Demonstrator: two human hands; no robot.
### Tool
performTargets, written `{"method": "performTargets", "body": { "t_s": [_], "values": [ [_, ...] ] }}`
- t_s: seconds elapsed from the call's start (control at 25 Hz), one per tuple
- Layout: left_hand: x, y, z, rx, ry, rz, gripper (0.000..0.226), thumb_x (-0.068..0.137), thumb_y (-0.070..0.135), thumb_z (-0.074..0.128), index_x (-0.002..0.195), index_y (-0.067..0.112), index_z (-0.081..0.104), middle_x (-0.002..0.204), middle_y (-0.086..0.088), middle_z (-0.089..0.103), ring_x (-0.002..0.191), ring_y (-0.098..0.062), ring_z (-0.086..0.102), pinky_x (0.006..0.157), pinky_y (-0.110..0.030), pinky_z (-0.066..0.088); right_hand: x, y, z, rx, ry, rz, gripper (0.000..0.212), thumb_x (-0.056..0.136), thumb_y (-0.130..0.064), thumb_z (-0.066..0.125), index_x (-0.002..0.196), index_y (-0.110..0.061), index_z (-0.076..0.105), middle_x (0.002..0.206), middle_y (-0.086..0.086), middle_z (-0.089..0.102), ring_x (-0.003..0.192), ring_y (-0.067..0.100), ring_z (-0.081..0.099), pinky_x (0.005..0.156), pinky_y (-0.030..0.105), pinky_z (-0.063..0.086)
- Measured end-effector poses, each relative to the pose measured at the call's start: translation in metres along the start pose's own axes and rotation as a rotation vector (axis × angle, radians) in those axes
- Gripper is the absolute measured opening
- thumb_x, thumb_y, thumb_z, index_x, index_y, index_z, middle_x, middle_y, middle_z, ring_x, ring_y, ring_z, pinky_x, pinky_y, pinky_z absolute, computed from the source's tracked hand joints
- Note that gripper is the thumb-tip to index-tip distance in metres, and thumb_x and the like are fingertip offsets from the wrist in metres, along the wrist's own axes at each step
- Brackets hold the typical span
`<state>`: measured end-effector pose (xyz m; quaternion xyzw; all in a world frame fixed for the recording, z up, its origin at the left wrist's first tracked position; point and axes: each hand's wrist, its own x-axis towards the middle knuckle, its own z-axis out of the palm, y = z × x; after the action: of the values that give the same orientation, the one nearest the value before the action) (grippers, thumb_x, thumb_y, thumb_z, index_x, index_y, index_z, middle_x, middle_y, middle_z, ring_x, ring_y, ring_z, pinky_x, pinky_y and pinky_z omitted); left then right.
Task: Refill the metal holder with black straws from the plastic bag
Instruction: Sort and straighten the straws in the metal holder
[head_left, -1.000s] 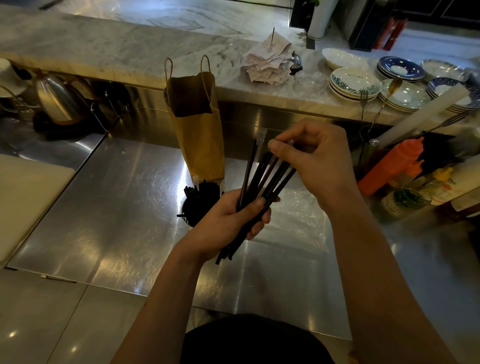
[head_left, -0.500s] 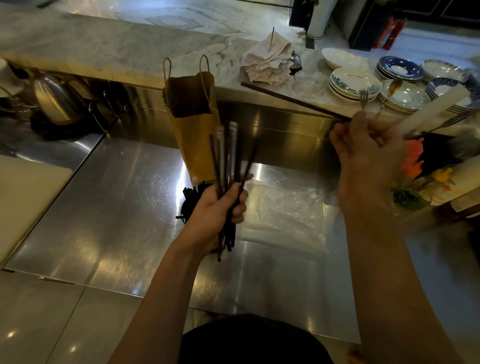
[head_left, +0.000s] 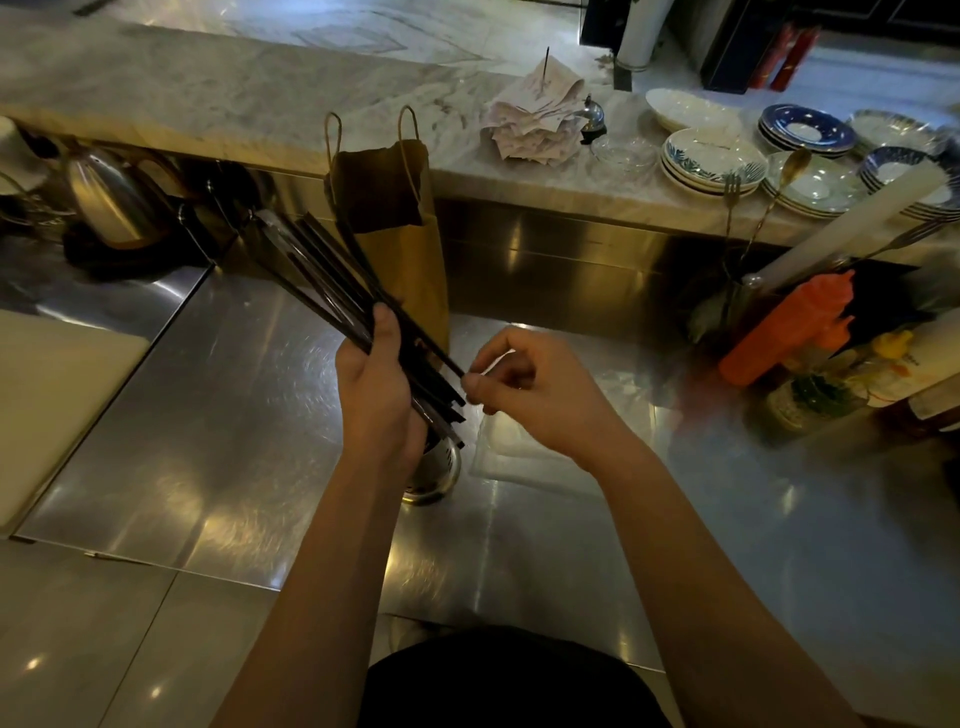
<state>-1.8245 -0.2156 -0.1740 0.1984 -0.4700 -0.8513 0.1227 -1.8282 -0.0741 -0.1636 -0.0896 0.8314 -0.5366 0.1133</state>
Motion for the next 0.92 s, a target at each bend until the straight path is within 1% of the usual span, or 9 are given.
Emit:
{"method": "performTargets", "body": {
  "t_s": [0.12, 0.24, 0.36, 0.44, 0.48, 0.6, 0.68, 0.8, 0.92],
  "values": [
    [-0.005, 0.001, 0.000, -0.009, -0.031, 0.042, 0.019, 0.103, 0.022, 0.041, 0.101, 0.018, 0.059, 0.088, 0.003, 0.070, 0.094, -0.018, 0.069, 0.092, -0.037, 0.053, 0.002, -0.004, 0.007, -0.097, -0.121, 0.005, 0.009, 0.087, -0.021, 0.069, 0.092, -0.014, 0.065, 0.080, 0.002, 0.075, 0.066, 0.004, 0.070, 0.061, 0.010, 0.051],
    [-0.006, 0.003, -0.004, 0.006, -0.173, 0.121, 0.020, 0.105, 0.019, 0.035, 0.102, 0.016, 0.055, 0.076, 0.005, 0.063, 0.068, -0.012, 0.063, 0.067, -0.026, 0.052, 0.004, -0.003, 0.012, -0.119, -0.110, 0.044, 0.013, 0.087, -0.025, 0.070, 0.095, -0.016, 0.064, 0.085, 0.001, 0.075, 0.075, 0.007, 0.071, 0.072, 0.021, 0.054],
    [0.006, 0.010, -0.018, 0.137, -0.314, 0.206, 0.020, 0.105, 0.017, 0.037, 0.106, 0.017, 0.056, 0.068, 0.007, 0.051, 0.056, -0.009, 0.046, 0.056, -0.023, 0.043, 0.010, -0.012, 0.011, -0.012, -0.012, 0.006, 0.043, 0.084, -0.031, 0.073, 0.121, -0.019, 0.057, 0.111, -0.003, 0.068, 0.101, 0.008, 0.065, 0.090, 0.029, 0.055],
    [0.014, 0.018, -0.027, 0.333, -0.411, 0.255, 0.020, 0.104, 0.016, 0.039, 0.099, 0.013, 0.058, 0.065, 0.007, 0.052, 0.057, -0.012, 0.048, 0.058, -0.025, 0.044, 0.023, -0.031, 0.010, 0.121, -0.039, -0.068, 0.061, 0.081, -0.035, 0.074, 0.134, -0.019, 0.048, 0.124, -0.004, 0.062, 0.115, 0.009, 0.060, 0.097, 0.032, 0.052],
    [0.017, 0.021, -0.030, 0.452, -0.479, 0.275, 0.021, 0.103, 0.016, 0.041, 0.095, 0.007, 0.058, 0.064, 0.003, 0.053, 0.058, -0.017, 0.050, 0.059, -0.030, 0.046, 0.031, -0.041, 0.011, 0.140, -0.085, -0.123, 0.061, 0.082, -0.035, 0.074, 0.134, -0.018, 0.048, 0.124, -0.004, 0.062, 0.116, 0.010, 0.060, 0.096, 0.033, 0.053],
    [0.023, 0.023, -0.034, 0.643, -0.670, 0.265, 0.023, 0.100, 0.015, 0.041, 0.100, -0.003, 0.054, 0.078, -0.019, 0.059, 0.076, -0.038, 0.060, 0.075, -0.044, 0.053, 0.049, -0.064, 0.023, -0.014, -0.119, -0.294, 0.033, 0.090, -0.029, 0.065, 0.116, -0.010, 0.057, 0.108, 0.002, 0.066, 0.101, 0.011, 0.066, 0.087, 0.034, 0.057],
    [0.026, 0.022, -0.037, 0.658, -0.679, 0.233, 0.021, 0.099, 0.015, 0.043, 0.110, 0.002, 0.055, 0.093, -0.016, 0.065, 0.093, -0.030, 0.067, 0.085, -0.037, 0.056, 0.056, -0.063, 0.032, -0.032, -0.112, -0.334, 0.016, 0.095, -0.020, 0.058, 0.105, -0.008, 0.059, 0.101, 0.004, 0.069, 0.098, 0.011, 0.067, 0.091, 0.036, 0.055],
    [0.035, 0.020, -0.046, 0.734, -0.659, 0.218, 0.020, 0.100, 0.003, 0.044, 0.113, 0.012, 0.055, 0.101, 0.008, 0.065, 0.096, 0.001, 0.066, 0.081, -0.016, 0.051, 0.058, -0.055, 0.044, 0.001, -0.135, -0.331, 0.008, 0.096, -0.014, 0.055, 0.101, -0.009, 0.057, 0.098, 0.003, 0.071, 0.096, 0.008, 0.068, 0.093, 0.033, 0.054],
    [0.048, 0.017, -0.056, 0.797, -0.683, 0.195, 0.033, 0.098, -0.001, 0.045, 0.131, 0.005, 0.045, 0.114, 0.013, 0.059, 0.106, 0.009, 0.060, 0.087, -0.013, 0.049, 0.058, -0.051, 0.056, -0.020, -0.095, -0.309, 0.007, 0.096, -0.014, 0.056, 0.103, -0.013, 0.056, 0.095, -0.003, 0.069, 0.087, -0.005, 0.065, 0.084, 0.009, 0.049]
  ]
}}
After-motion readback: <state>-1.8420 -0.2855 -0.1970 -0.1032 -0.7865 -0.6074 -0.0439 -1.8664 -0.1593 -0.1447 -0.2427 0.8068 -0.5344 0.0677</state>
